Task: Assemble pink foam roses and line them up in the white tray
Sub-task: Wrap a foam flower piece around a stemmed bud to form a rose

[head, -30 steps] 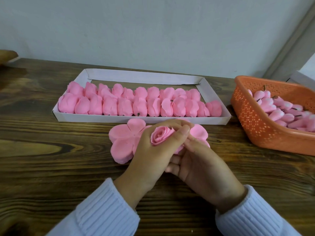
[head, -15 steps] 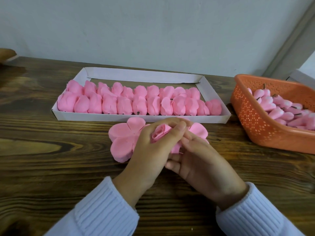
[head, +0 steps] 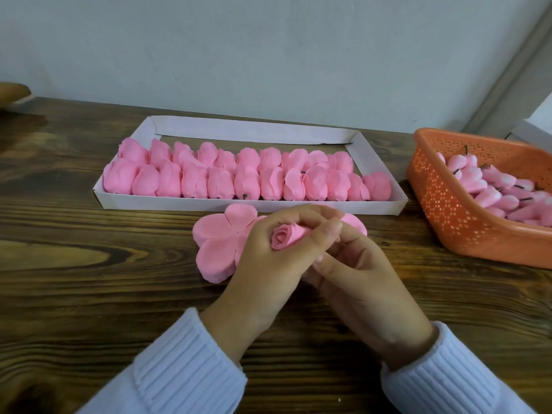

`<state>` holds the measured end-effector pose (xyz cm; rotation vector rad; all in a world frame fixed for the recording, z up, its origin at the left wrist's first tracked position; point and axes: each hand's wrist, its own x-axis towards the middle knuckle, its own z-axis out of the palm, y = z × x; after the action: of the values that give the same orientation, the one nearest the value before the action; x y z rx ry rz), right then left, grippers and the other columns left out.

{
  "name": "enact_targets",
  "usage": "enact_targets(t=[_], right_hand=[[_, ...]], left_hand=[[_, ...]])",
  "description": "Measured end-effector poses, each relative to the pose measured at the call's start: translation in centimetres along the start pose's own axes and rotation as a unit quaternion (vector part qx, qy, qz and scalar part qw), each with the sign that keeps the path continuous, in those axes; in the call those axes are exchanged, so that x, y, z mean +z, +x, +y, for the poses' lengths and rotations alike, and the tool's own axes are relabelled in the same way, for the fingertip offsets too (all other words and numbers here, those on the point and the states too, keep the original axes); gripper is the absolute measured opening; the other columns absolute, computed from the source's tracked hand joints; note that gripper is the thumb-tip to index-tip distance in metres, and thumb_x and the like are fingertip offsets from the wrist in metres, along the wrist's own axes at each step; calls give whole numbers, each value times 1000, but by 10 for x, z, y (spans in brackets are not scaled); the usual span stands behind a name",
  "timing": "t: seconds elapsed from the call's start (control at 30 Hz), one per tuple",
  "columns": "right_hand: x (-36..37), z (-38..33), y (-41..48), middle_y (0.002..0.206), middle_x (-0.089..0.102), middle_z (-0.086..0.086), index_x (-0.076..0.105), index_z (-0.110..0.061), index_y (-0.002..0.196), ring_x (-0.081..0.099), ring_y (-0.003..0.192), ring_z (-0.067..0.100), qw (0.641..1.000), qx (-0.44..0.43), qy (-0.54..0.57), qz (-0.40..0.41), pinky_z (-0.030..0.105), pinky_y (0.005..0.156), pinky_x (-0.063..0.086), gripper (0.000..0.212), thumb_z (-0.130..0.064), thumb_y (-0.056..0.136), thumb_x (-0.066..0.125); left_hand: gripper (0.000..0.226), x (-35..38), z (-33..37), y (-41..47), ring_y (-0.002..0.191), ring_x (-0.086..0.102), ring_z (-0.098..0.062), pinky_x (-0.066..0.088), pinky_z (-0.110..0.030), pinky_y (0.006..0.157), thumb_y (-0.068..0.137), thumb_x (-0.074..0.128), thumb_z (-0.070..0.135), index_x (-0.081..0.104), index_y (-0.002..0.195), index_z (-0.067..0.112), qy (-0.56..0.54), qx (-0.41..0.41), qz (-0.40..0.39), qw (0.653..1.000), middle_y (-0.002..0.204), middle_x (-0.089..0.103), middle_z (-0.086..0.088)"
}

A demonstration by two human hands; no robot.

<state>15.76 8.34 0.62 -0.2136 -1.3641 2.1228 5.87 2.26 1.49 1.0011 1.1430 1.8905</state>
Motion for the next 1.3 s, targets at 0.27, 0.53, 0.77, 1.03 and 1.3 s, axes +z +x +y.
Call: enact_targets(t=[0.27,0.53,0.77,1.03,1.3], right_hand=[[-2,2,1,104,71,5,68,-13,101,67,94,16,996,-37,-72,37,25,78,53,27,-13,74,69],[1,0,1,100,69,3,64,-9,107,67,88,14,995,-38,-83,33,25,73,54,25,-10,82,63],[-1,0,-1,95,73,3,69,-12,94,69,83,16,972,-109,-176,115,25,70,56,16,-7,80,71],[-1,-2,-3,97,70,-7,65,-20,99,69,88,10,904,-198,-331,183,22,75,54,25,-13,77,76],[-3,-1,-4,102,69,0,65,-20,103,66,99,18,857,-226,-427,177,34,84,55,30,-11,76,74]], left_hand=[[11,0,3,2,100,68,-21,49,-66,78,76,67,27,75,71,22,-8,-44,21,999,98,74,0],[18,-2,1,3,95,68,-18,51,-31,60,77,64,31,69,62,22,-32,-36,-6,999,102,72,4],[19,-4,-7,4,96,67,-25,54,-39,71,74,68,36,70,92,28,-15,8,24,1000,100,70,-5],[14,-5,-7,4,92,67,-8,56,-27,78,87,59,27,69,97,25,181,96,51,977,93,72,11],[13,-7,-9,4,76,71,-11,56,-25,64,85,58,31,70,90,27,128,38,46,990,83,73,5]])
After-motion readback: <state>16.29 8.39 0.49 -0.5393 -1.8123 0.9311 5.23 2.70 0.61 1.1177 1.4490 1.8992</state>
